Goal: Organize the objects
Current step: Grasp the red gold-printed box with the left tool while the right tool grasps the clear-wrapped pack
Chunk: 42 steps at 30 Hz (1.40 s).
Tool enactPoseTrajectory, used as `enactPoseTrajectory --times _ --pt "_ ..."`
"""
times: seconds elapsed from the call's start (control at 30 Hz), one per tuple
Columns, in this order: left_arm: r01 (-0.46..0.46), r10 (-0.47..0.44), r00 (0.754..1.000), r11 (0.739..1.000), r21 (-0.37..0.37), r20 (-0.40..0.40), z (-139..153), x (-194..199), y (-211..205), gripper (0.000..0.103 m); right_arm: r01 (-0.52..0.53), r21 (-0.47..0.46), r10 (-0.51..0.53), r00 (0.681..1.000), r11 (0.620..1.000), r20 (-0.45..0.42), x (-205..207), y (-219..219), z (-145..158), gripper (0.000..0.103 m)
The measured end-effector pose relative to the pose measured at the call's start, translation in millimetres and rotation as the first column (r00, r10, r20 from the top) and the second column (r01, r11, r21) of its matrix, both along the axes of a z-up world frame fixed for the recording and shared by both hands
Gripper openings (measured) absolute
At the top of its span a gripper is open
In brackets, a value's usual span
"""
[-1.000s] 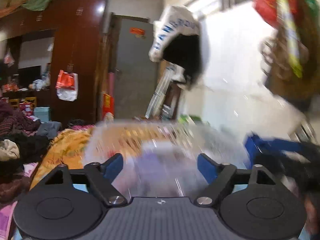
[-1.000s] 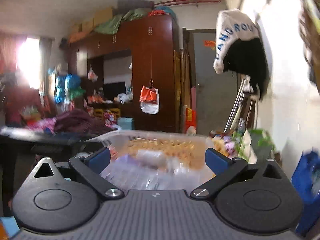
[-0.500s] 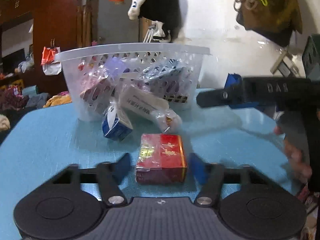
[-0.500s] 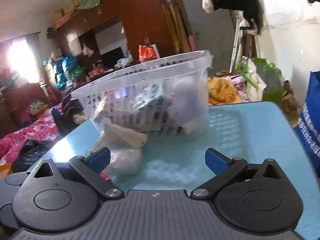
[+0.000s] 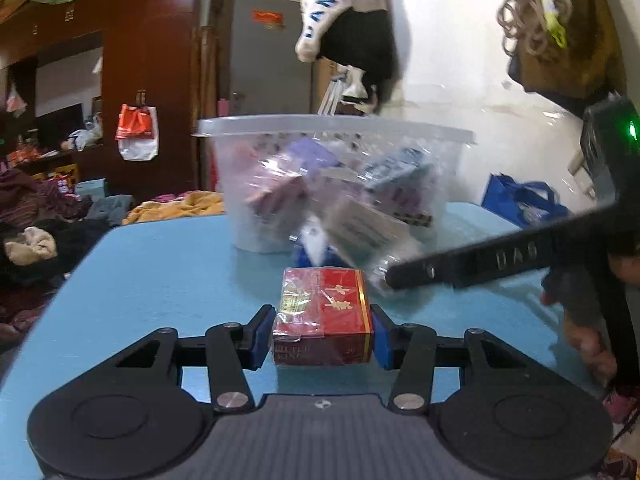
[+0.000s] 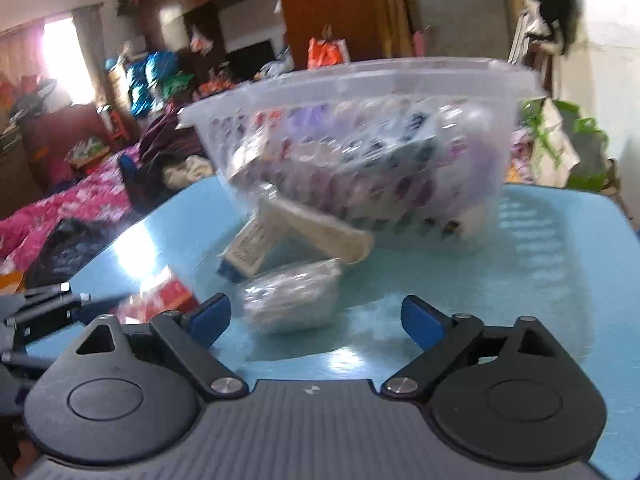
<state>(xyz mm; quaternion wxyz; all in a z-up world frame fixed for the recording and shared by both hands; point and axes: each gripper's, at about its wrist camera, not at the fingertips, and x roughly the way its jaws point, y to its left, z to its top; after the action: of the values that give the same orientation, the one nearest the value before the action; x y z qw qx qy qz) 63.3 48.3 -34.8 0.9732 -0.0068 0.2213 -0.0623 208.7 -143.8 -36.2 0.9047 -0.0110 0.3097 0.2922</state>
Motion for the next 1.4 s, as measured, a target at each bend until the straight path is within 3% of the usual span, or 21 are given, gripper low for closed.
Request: enactPoseTrajectory --times 0.2,0.27,0.47,0.87,1.1,1.4 --pt "-0.022 0.022 1.0 1.0 -0.022 0.01 1.9 1.0 16.7 0.053 0.023 -0.124 -0.014 0.998 0.992 0.068 -2.9 25.4 -0.4 0.087" --pt "-0.017 0.017 1.0 1.0 -0.02 0.017 1.9 -0.5 15.9 0.053 0.008 -0.14 -0.003 0.999 0.99 0.041 0.0 26.4 -3.2 0.062" --pt "-0.004 0.005 0.999 1.0 -0.022 0.035 3.1 -1.5 13.2 0.053 0.025 -0.075 -0.019 0.997 0.997 0.07 -7.7 6.9 1.8 0.061" --pt "0.018 -0.016 0.992 1.0 -0.021 0.122 1.6 -10.2 6.3 0.053 0.064 0.115 -0.09 0.967 0.991 0.237 -37.7 -39.1 21.2 0.061" --pt "0.023 -0.017 0.985 0.999 -0.037 0.173 6.9 -17.1 6.1 0.053 0.078 0.12 -0.11 0.953 0.99 0.283 -48.9 -43.2 24.8 0.061" --pt "0.025 -0.01 0.975 0.998 -0.066 0.222 32.6 -20.7 10.8 0.053 -0.022 0.194 -0.036 0.956 0.981 0.292 -57.4 -50.5 49.8 0.061"
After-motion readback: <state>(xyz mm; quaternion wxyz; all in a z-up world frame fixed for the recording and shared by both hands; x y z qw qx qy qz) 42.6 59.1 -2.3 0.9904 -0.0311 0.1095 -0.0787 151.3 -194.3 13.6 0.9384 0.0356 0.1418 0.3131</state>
